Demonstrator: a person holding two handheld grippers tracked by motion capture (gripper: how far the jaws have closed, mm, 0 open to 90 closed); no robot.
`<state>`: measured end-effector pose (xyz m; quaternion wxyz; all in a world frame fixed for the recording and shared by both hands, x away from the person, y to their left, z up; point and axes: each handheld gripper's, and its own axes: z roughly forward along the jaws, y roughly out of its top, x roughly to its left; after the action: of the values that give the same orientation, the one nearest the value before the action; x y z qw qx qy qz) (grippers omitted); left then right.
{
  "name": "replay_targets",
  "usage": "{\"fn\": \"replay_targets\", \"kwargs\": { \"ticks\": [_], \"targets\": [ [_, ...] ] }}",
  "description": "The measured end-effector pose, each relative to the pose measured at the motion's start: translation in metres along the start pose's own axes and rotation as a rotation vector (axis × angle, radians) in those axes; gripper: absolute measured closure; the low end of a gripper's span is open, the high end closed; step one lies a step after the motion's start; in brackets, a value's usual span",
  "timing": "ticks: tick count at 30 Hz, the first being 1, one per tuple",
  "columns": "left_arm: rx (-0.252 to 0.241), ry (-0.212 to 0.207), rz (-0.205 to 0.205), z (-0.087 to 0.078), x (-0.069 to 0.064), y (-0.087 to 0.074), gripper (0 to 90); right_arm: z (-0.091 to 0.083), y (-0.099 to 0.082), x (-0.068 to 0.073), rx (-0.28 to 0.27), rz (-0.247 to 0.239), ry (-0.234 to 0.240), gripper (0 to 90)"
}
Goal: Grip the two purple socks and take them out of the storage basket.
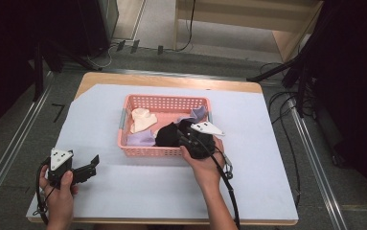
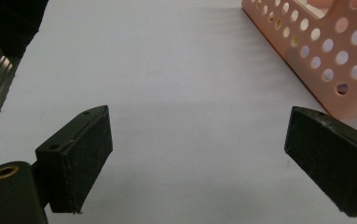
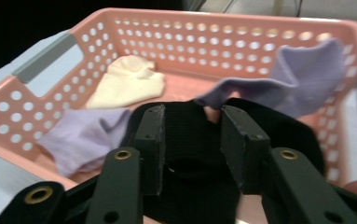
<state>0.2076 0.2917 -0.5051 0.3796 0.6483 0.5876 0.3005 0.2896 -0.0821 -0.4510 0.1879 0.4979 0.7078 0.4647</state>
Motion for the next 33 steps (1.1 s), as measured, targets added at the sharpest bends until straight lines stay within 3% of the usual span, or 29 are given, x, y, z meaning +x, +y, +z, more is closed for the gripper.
{"fn": "replay_targets", "kwargs": {
  "ticks": [9, 23, 33],
  "targets": [
    [0.001, -0.001, 0.0, 0.0, 0.0, 0.0, 8.3, 0.026, 0.006, 0.024, 0.053, -0.031, 0.008, 65.9],
    [0.003, -0.002, -0.005, 0.001, 0.0, 0.0, 8.3, 0.055, 0.01, 0.047, 0.131, -0.051, 0.026, 69.8],
    [0.006, -0.003, -0.004, 0.001, 0.001, 0.0, 8.3, 0.069, 0.017, 0.057, 0.21, -0.016, 0.061, 71.6]
  ]
}}
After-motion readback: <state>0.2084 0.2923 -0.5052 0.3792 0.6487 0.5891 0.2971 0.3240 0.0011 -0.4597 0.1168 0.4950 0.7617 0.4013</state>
